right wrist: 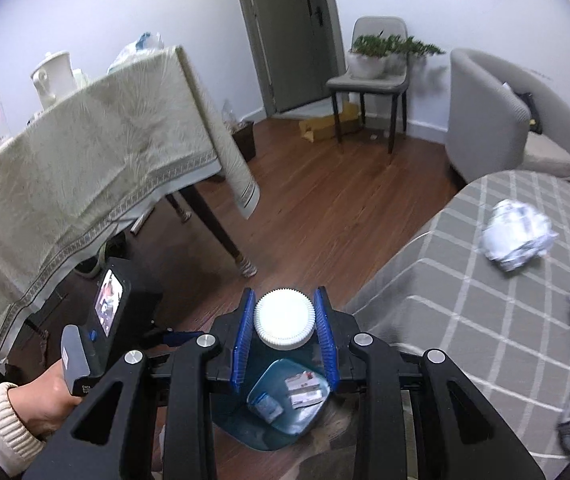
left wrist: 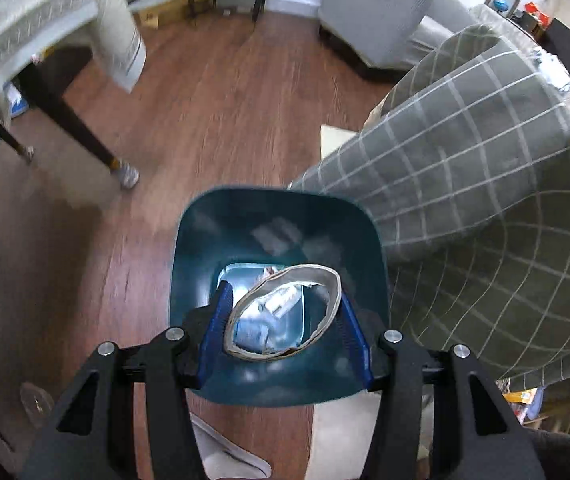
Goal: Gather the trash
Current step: 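Carry the clear ring into the teal bin and open the left gripper while the right carries the lid, then lower the white lid into the teal bin and open the right gripper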
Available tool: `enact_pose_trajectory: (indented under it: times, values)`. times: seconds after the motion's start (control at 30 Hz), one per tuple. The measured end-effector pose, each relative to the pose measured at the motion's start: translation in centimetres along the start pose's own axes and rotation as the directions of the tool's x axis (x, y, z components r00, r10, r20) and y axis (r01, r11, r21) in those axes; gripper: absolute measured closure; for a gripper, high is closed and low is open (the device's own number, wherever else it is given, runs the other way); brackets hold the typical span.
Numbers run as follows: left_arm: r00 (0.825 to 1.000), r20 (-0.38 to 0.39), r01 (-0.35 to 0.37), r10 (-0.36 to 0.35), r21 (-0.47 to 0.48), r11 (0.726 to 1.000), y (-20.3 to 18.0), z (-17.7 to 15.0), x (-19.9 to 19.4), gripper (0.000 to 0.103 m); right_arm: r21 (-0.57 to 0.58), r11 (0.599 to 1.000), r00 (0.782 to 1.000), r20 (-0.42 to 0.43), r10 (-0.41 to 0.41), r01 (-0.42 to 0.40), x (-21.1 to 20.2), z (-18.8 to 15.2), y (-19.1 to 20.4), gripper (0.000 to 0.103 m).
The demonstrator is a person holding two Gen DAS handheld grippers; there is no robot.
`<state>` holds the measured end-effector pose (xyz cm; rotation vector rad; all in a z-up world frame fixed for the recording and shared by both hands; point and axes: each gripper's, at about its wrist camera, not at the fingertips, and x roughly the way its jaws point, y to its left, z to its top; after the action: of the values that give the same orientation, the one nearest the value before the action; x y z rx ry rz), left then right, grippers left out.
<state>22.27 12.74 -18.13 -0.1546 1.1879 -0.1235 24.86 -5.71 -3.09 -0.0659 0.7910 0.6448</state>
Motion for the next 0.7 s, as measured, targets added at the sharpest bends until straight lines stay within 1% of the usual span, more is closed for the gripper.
enact_pose_trajectory:
  times: [0.03,0.1,0.23,0.3,0.4,0.53,0.6,0.7]
  values:
    - [1.000,-0.020,0.007,-0.008,-0.013,1.000,0.4,-0.2,0.4,0.047,0.000,1.000,1.000,-0.013,0.007,-0.007,0.6,0.0,0.3,0.073]
    - [0.999,-0.049,0.007,-0.008,-0.029,1.000,0.9,-0.5,1.2,0.041,-0.006,1.000,1.000,-0.026,0.008,-0.008,1.4,0.0,0.9,0.073]
    - [0.996,-0.092,0.004,-0.008,-0.035,0.999,2.0,-1.5,2.3,0.039,-0.012,1.000,0.999,-0.044,0.007,-0.008,2.7,0.1,1.8,0.073]
    - [0.996,-0.090,0.002,-0.005,-0.035,0.999,2.6,-1.7,2.3,0.039,-0.013,1.000,0.998,-0.055,0.005,-0.006,3.5,0.1,2.2,0.073]
    - [0.998,-0.065,0.002,-0.005,-0.051,0.999,3.5,-1.7,1.5,0.039,-0.009,1.000,0.997,-0.078,0.011,-0.012,5.0,-0.1,2.7,0.073]
    - [1.000,0.010,-0.014,0.015,-0.058,0.998,4.4,-1.7,-0.8,0.039,-0.006,1.000,0.993,-0.115,0.012,-0.012,7.0,-0.4,3.1,0.073]
    - [0.999,0.041,-0.016,0.018,-0.058,0.998,4.6,-1.5,-1.6,0.039,-0.007,1.000,0.989,-0.147,0.001,-0.002,8.5,-0.9,3.2,0.073]
    - [0.995,0.093,-0.023,0.028,-0.049,0.999,4.7,-1.2,-3.3,0.043,0.014,1.000,0.982,-0.191,0.001,0.001,10.6,-1.6,3.3,0.073]
